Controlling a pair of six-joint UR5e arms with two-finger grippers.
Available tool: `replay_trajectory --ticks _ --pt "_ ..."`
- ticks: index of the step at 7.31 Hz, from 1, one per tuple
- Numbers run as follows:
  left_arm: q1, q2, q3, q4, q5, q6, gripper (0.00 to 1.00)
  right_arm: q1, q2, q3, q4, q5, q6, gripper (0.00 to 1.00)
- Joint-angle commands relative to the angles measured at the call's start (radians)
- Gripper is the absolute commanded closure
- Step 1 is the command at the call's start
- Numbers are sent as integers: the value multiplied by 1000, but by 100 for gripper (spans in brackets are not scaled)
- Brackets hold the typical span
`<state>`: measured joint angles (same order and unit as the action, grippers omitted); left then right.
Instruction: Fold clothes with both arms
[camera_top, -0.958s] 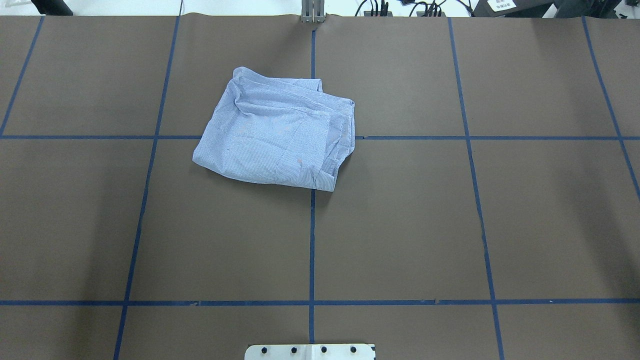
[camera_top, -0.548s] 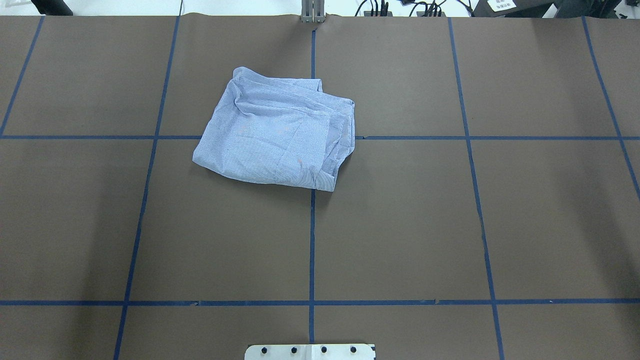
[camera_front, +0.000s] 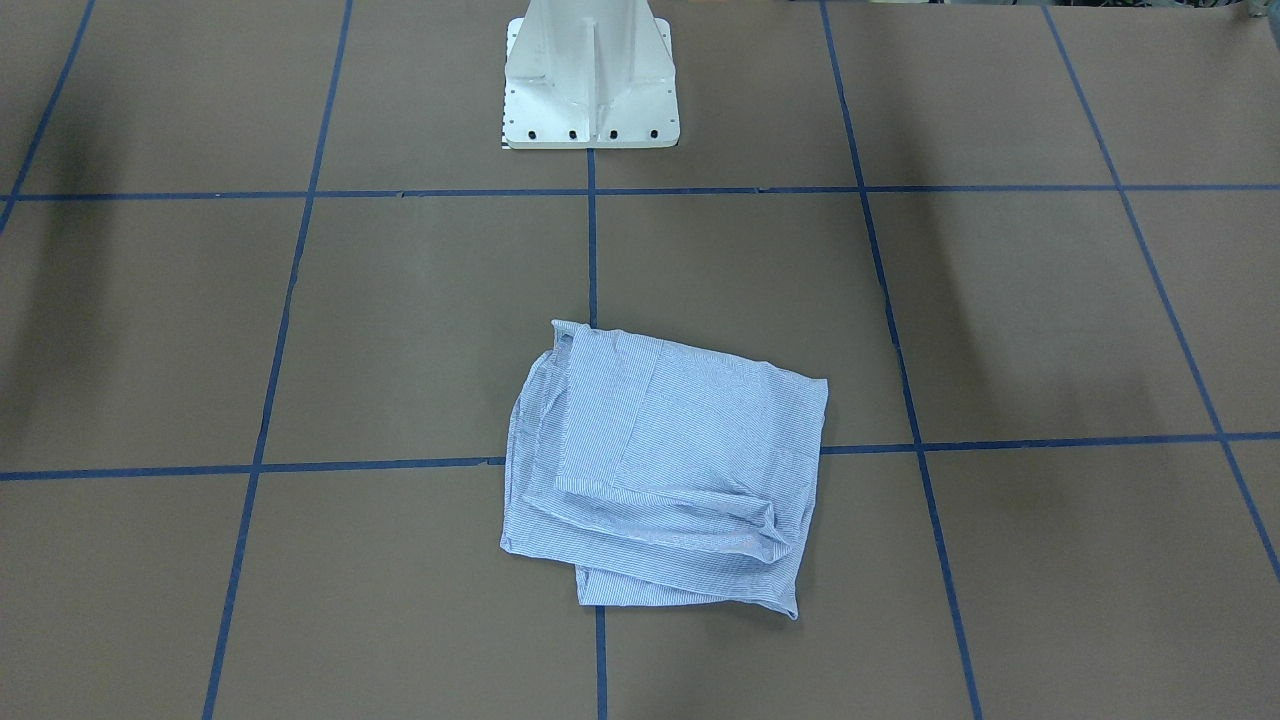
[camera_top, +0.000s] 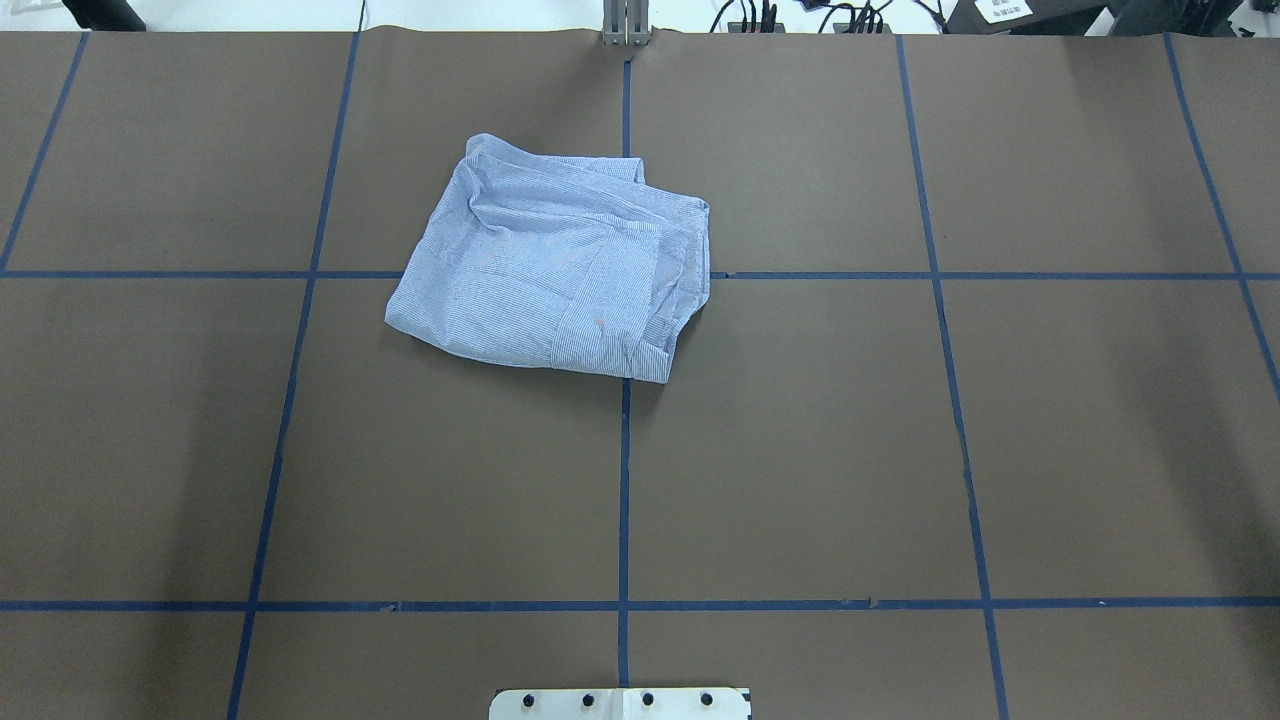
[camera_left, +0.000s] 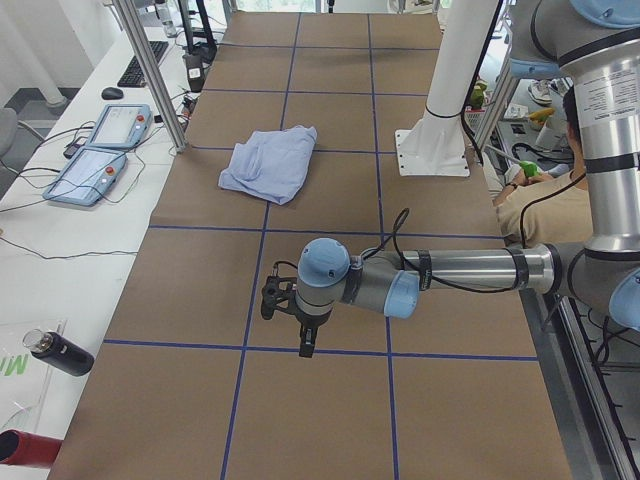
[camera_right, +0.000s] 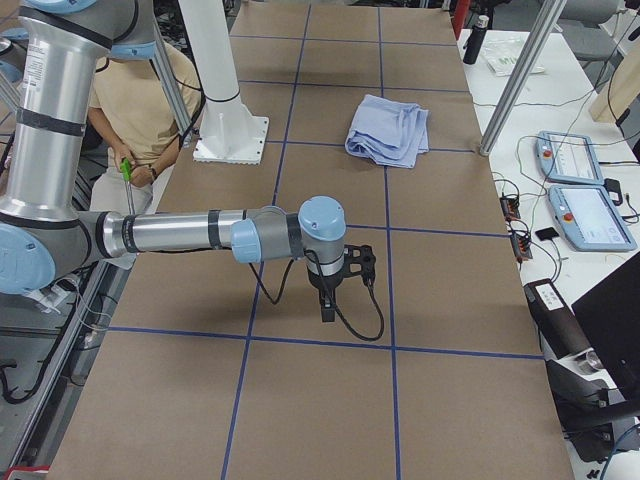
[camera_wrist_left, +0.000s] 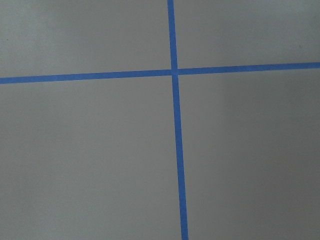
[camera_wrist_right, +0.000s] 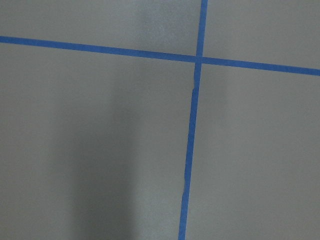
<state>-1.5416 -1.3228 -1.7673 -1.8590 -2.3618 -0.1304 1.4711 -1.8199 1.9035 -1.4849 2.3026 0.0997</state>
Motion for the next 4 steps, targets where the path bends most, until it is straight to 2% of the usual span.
replay_trajectory --ticks 1,4 --pt "0 -1 -6 0 -1 2 0 0 -2 -1 0 38 -2 0" --pt "0 -12 -7 0 1 2 0 0 -12 -4 0 44 -5 0"
